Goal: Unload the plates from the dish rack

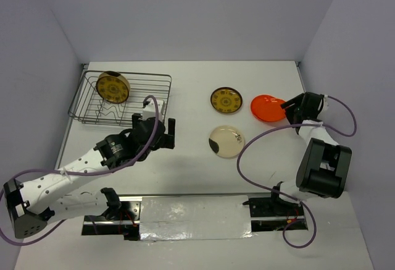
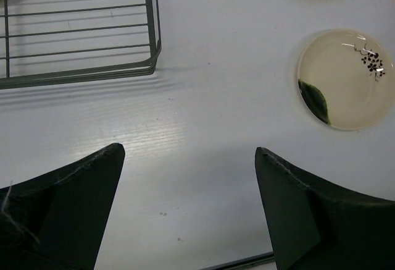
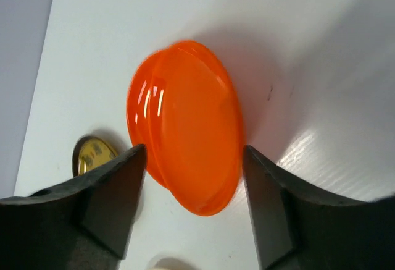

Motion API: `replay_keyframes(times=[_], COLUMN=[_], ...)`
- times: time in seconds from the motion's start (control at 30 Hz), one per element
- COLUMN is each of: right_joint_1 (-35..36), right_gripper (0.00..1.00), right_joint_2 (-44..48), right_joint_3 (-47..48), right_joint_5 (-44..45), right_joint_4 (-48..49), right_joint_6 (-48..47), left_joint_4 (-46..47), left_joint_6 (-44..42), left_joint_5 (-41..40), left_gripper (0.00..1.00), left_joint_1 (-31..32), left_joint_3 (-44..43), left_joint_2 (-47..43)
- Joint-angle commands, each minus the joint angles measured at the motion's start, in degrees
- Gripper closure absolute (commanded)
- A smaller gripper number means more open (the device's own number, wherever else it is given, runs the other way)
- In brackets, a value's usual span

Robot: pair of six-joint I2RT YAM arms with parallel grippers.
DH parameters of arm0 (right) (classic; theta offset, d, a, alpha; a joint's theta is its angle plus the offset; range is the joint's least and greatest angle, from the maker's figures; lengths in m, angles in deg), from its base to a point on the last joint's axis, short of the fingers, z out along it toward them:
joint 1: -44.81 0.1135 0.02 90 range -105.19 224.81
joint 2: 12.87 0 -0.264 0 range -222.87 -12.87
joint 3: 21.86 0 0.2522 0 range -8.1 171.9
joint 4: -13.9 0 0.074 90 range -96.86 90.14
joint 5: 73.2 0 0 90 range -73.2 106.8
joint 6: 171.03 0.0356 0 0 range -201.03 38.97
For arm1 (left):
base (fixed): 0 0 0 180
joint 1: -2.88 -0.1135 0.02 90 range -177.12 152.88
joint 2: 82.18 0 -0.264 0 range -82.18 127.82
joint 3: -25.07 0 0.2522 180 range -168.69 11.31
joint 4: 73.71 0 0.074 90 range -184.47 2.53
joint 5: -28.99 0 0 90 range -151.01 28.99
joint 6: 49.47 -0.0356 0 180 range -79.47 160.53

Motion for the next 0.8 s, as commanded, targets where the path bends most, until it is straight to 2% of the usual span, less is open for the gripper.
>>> replay_keyframes(times=[0.0,0.07,0.1,0.17,0.2,0.27,0.33,0.37,0.4,0.43,0.53,0.57,0.67,0.77], right_joint_1=[0.9,3.5,4.0,5.2,5.3,5.3,5.8,9.2,9.2,14.2,23.1,28.0,34.0,36.7], right_gripper=[0.30,0.15,0.11,0.11,0.11,0.11,0.12,0.12,0.12,0.12,0.12,0.12,0.12,0.12], right_joint_2=[1.8,-0.5,-1.4,-3.0,-3.4,-4.0,-3.2,2.0,2.1,4.6,13.8,17.9,23.6,29.2], right_joint_3=[9.1,14.9,16.6,17.6,17.8,16.4,15.4,12.7,12.7,11.4,10.2,9.3,2.1,-3.5], right_joint_5=[9.5,11.9,12.5,9.5,7.3,3.3,-2.9,-4.5,-3.8,-2.5,3.5,3.2,-1.8,-4.9], right_joint_4=[-12.7,-21.5,-24.1,-25.0,-25.9,-24.0,-23.4,-22.0,-22.0,-21.4,-24.4,-24.3,-19.7,-16.9], right_joint_6=[-2.7,-4.4,-5.3,-7.5,-7.6,-8.3,-8.4,-9.6,-9.7,-12.0,-14.8,-15.2,-12.9,-11.3], left_joint_4=[0.5,-0.3,-0.3,0.1,0.5,1.3,1.0,1.2,1.2,1.9,5.4,6.7,15.7,21.5], left_joint_6=[3.5,5.3,5.9,6.7,6.6,6.8,8.2,10.3,11.4,12.3,17.1,18.2,22.4,26.9], left_joint_5=[0.1,0.1,0.8,6.0,8.8,13.2,12.8,12.5,12.5,13.5,16.4,16.9,19.7,23.4], left_gripper=[0.01,0.00,0.01,0.00,0.01,0.01,0.01,0.01,0.01,0.01,0.00,0.00,0.01,0.01], left_joint_1=[-1.5,-2.8,-5.2,-9.3,-14.1,-19.4,-22.3,-28.5,-28.6,-33.7,-43.2,-45.0,-52.4,-59.3], left_joint_3=[-1.8,-3.3,-3.8,-5.5,-6.1,-7.7,-9.9,-11.4,-12.1,-12.6,-14.4,-14.7,-14.1,-15.7], left_joint_2=[-0.3,1.1,1.5,3.4,4.2,6.5,7.8,8.2,8.4,8.5,10.4,11.2,15.8,23.0])
